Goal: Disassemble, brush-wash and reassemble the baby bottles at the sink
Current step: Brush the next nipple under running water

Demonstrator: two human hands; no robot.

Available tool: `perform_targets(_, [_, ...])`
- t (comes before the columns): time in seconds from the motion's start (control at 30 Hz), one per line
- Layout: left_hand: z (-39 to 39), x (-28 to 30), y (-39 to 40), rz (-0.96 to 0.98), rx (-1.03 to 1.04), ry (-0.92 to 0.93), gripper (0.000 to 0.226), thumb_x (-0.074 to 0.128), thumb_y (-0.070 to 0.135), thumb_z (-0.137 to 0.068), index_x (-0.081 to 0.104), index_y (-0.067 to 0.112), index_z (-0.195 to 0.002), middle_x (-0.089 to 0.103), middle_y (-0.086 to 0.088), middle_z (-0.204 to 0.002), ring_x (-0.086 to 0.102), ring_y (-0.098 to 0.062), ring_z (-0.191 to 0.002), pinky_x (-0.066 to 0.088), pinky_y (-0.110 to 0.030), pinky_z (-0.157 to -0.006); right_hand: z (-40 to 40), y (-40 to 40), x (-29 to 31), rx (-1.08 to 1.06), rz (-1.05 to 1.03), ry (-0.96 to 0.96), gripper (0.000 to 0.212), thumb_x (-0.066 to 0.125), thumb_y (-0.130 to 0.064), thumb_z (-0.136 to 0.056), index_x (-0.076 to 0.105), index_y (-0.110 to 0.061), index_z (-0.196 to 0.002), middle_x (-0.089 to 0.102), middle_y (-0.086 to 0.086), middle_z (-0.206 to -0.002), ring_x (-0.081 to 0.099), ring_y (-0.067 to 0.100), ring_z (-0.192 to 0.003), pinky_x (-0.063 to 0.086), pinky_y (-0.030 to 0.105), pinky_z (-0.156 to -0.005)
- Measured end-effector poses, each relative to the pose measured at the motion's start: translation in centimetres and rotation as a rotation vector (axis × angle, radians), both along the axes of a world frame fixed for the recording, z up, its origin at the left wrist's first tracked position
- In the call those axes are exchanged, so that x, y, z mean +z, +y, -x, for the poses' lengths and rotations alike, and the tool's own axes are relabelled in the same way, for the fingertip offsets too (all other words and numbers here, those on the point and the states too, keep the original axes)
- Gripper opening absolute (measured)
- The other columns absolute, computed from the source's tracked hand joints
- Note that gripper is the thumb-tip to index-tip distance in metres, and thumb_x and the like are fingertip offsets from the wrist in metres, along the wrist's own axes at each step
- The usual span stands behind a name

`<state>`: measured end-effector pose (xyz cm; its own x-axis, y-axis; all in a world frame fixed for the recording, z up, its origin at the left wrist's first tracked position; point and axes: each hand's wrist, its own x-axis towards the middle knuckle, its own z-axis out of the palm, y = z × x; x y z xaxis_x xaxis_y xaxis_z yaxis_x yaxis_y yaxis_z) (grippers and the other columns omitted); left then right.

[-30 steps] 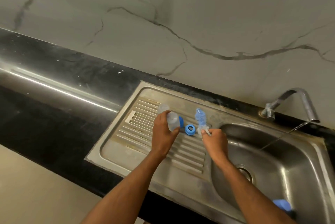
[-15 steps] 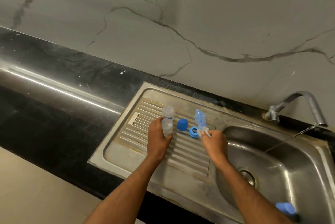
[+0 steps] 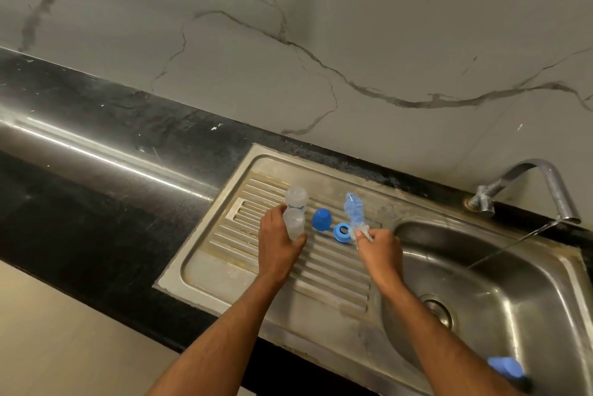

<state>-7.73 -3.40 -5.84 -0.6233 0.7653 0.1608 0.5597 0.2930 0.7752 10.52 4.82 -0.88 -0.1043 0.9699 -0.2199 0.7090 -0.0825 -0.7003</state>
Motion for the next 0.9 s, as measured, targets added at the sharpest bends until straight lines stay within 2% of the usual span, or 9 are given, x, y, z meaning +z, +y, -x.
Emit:
perform_targets(0.13, [-0.2, 0.5, 0.1, 0.002, 0.015, 0.032, 0.071, 0.082, 0.039, -0.071, 0.048, 0.022, -0.131, 0.053, 0.006, -0.115, 0.050, -0.010, -0.102, 0.051, -0.034, -0.089, -0.2, 0.2, 0.0, 0.001, -0.008, -0.002, 0.028, 0.062, -0.032, -0.096, 0.069, -0.015, -0.075, 0.065, -0.004, -0.064, 0.060, 0.009, -0.056, 0.038, 0.022, -0.047])
perform_targets(0.23, [-0.3, 1.2, 0.3, -0.001, 0.039, 0.086, 0.071, 0.082, 0.041, -0.073, 0.048, 0.021, -0.133, 0.054, 0.005, -0.116, 0.050, -0.010, -0.104, 0.041, -0.032, -0.097, -0.6, 0.3, 0.2, 0.004, -0.011, 0.004, 0.028, 0.062, -0.032, -0.096, 0.069, -0.015, -0.075, 0.065, -0.004, -0.063, 0.059, 0.010, -0.055, 0.038, 0.022, -0.046])
perform_targets(0.3, [-0.6, 1.8, 0.7, -0.005, 0.044, 0.125, 0.072, 0.082, 0.042, -0.074, 0.049, 0.020, -0.134, 0.055, 0.004, -0.118, 0.051, -0.012, -0.108, 0.034, -0.029, -0.100, -1.0, 0.5, 0.4, 0.005, -0.020, 0.003, 0.026, 0.062, -0.031, -0.096, 0.071, -0.014, -0.077, 0.065, -0.005, -0.063, 0.059, 0.008, -0.054, 0.037, 0.020, -0.044])
perform_targets(0.4, [-1.5, 2.8, 1.5, -0.019, 0.044, 0.161, 0.070, 0.081, 0.045, -0.077, 0.049, 0.020, -0.134, 0.056, 0.004, -0.122, 0.051, -0.013, -0.113, 0.035, -0.031, -0.106, -2.0, 0.7, 0.9, 0.002, -0.033, 0.000, 0.026, 0.062, -0.030, -0.096, 0.072, -0.012, -0.079, 0.062, -0.006, -0.061, 0.056, 0.006, -0.052, 0.032, 0.012, -0.039])
perform_targets(0.63, [-6.4, 3.9, 4.6, -0.001, -0.060, 0.176, 0.071, 0.082, 0.044, -0.077, 0.048, 0.022, -0.136, 0.056, 0.004, -0.129, 0.051, -0.013, -0.123, 0.034, -0.033, -0.110, -7.3, 1.5, 0.8, -0.084, -0.056, 0.008, 0.033, 0.063, -0.036, -0.092, 0.071, -0.012, -0.071, 0.065, -0.003, -0.060, 0.062, 0.017, -0.056, 0.036, 0.026, -0.047])
perform_targets(0.8, [-12.7, 3.6, 6.6, 0.023, -0.186, 0.147, 0.070, 0.080, 0.042, -0.080, 0.048, 0.020, -0.138, 0.054, 0.002, -0.133, 0.049, -0.017, -0.124, 0.040, -0.040, -0.109, -13.4, 1.8, 0.3, -0.223, -0.022, -0.016, 0.040, 0.063, -0.031, -0.089, 0.054, -0.012, -0.055, 0.053, -0.001, -0.052, 0.062, 0.033, -0.062, 0.034, 0.031, -0.050])
perform_targets(0.9, [-17.2, 2.8, 7.6, 0.072, -0.274, 0.079, 0.068, 0.077, 0.042, -0.083, 0.044, 0.024, -0.141, 0.050, 0.004, -0.138, 0.043, -0.016, -0.128, 0.038, -0.037, -0.111, -17.9, 1.5, -0.5, -0.307, 0.015, -0.026, 0.041, 0.062, -0.030, -0.090, 0.055, -0.006, -0.058, 0.054, 0.000, -0.049, 0.056, 0.025, -0.052, 0.035, 0.030, -0.048])
